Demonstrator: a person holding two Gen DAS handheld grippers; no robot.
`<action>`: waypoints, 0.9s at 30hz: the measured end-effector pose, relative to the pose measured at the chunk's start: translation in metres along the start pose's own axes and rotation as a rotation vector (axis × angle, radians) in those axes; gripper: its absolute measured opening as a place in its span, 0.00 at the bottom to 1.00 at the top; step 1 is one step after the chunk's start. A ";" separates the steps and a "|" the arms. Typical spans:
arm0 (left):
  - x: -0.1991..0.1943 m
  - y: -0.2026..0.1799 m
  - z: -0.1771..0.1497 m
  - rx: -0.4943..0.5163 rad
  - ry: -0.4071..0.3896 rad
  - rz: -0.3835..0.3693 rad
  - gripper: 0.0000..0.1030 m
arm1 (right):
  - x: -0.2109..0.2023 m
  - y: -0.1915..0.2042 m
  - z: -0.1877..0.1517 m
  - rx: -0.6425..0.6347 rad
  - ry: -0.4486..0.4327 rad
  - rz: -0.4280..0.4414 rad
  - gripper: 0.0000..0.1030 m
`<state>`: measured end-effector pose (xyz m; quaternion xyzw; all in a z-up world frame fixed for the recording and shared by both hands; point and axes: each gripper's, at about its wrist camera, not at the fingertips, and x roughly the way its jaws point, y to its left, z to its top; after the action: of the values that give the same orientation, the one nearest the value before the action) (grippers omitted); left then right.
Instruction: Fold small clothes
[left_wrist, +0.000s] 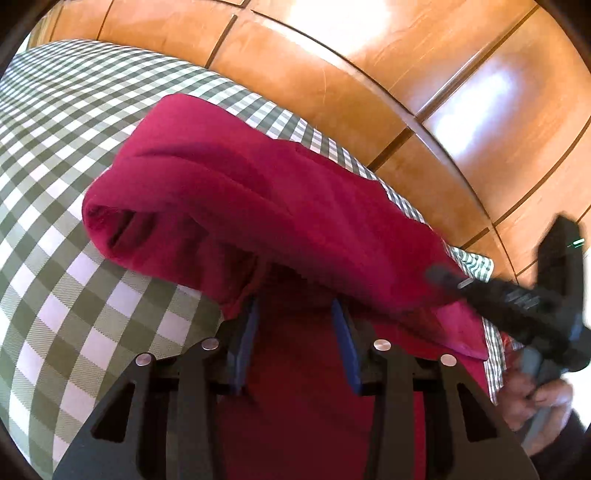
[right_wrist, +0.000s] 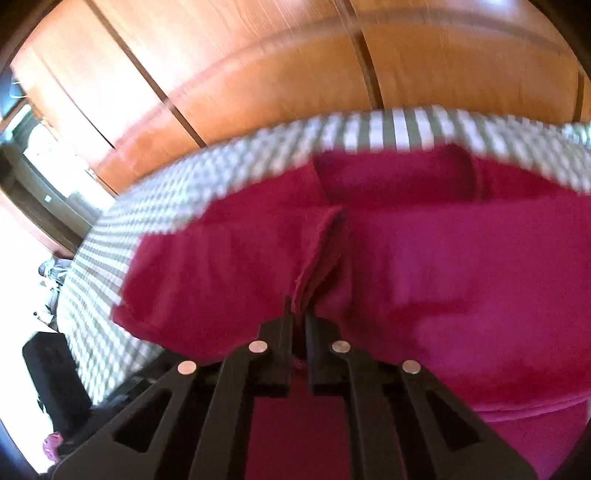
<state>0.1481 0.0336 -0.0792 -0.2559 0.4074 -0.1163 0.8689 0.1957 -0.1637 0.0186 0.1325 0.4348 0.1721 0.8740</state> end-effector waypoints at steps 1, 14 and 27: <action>0.000 0.001 -0.001 -0.002 0.001 -0.003 0.39 | -0.016 0.001 0.005 -0.016 -0.044 -0.007 0.04; 0.001 0.001 0.001 -0.016 0.013 -0.011 0.39 | -0.064 -0.138 -0.017 0.223 -0.083 -0.212 0.04; -0.030 -0.014 -0.005 0.080 0.048 0.001 0.39 | -0.060 -0.174 -0.053 0.276 -0.062 -0.311 0.04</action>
<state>0.1249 0.0320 -0.0548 -0.2179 0.4233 -0.1381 0.8685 0.1518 -0.3417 -0.0358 0.1876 0.4422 -0.0302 0.8765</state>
